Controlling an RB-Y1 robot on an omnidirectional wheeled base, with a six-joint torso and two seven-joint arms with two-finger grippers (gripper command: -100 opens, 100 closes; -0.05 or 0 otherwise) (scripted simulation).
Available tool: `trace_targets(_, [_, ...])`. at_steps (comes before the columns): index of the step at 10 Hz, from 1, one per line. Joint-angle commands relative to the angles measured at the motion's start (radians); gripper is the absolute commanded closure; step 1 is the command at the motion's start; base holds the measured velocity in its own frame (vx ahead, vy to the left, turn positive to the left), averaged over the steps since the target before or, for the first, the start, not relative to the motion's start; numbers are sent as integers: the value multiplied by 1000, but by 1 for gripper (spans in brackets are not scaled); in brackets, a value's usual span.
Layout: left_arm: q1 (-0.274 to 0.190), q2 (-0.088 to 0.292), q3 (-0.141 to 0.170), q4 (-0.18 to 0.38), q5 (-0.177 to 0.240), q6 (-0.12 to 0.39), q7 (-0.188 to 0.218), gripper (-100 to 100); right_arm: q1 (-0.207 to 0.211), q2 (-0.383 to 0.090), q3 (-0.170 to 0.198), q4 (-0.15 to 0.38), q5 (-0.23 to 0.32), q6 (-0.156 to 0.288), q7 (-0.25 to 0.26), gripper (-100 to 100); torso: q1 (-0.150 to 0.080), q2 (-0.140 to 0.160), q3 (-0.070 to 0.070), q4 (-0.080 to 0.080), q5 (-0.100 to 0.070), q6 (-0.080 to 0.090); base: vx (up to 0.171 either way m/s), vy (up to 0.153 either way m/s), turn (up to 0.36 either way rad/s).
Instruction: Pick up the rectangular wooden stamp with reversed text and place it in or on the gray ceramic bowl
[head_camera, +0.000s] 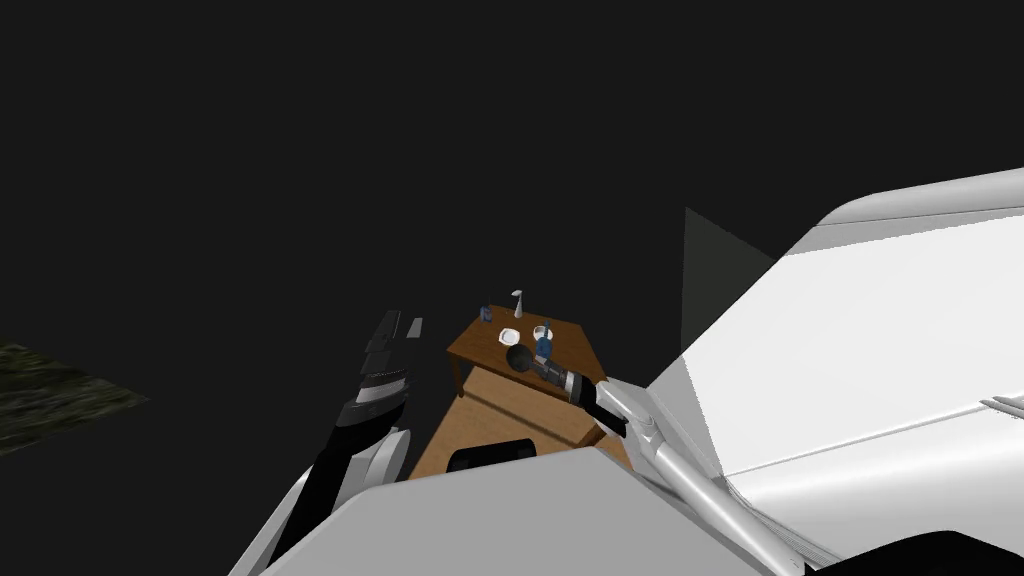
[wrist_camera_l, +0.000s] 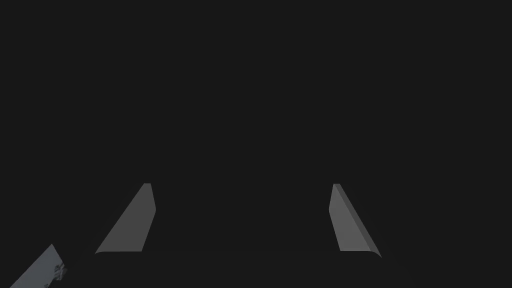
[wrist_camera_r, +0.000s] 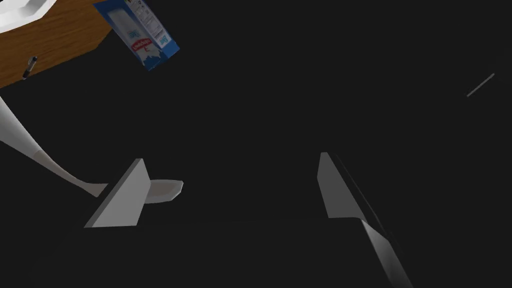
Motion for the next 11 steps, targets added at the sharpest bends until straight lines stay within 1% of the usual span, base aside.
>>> trace_targets(1, [0, 0, 0, 0, 0, 0, 0, 0, -7, -18, 9, 27, 36, -3, -5, -100, 0, 0, 0, 0, 0, 0, 20, -22, 99])
trace_targets(2, [0, 0, 0, 0, 0, 0, 0, 0, -26, -46, 31, 76, 72, -7, -12, -100, 0, 0, 0, 0, 0, 1, 25, -15, 194])
trace_targets(3, [0, 0, 0, 0, 0, 0, 0, 0, -26, -46, 31, 79, 90, -7, -12, -100, 0, 0, 0, 0, 0, 0, 20, -20, 115])
trace_targets(4, [0, 0, 0, 0, 0, 0, 0, 0, -44, -73, 53, 115, 127, -11, -19, -100, 0, 0, 0, 0, 0, 1, 20, -19, 232])
trace_targets(5, [0, 0, 0, 0, 0, 0, 0, 0, -44, -73, 53, 131, 144, -11, -19, -100, 0, 0, 0, 0, 0, 0, 19, -21, 130])
trace_targets(6, [0, 0, 0, 0, 0, 0, 0, 0, -62, -98, 76, 175, 179, -16, -26, -100, 0, 0, 0, 0, 0, 1, 22, -19, 235])
trace_targets(7, [0, 0, 0, 0, 0, 0, 0, 0, -62, -98, 76, 182, 197, -16, -26, -100, 0, 0, 0, 0, 0, 0, 18, -22, 124])
trace_targets(8, [0, 0, 0, 0, 0, 0, 0, 0, -79, -121, 99, 209, 233, -20, -33, -100, 0, 0, 0, 0, 0, 1, 14, -20, 240])
trace_targets(9, [0, 0, 0, 0, 0, 0, 0, 0, -79, -121, 99, 233, 250, -20, -33, -100, 0, 0, 0, 0, 0, 0, 11, -23, 104])
trace_targets(10, [0, 0, 0, 0, 0, 0, 0, 0, -95, -144, 123, 261, 285, -24, -40, -100, 0, 1, 0, 0, 0, 1, 17, -22, 196])
trace_targets(11, [0, 0, 0, 0, 0, 0, 0, 0, -95, -144, 123, 283, 302, -24, -40, -100, 0, 0, 0, 0, 0, 1, 16, -22, 123])
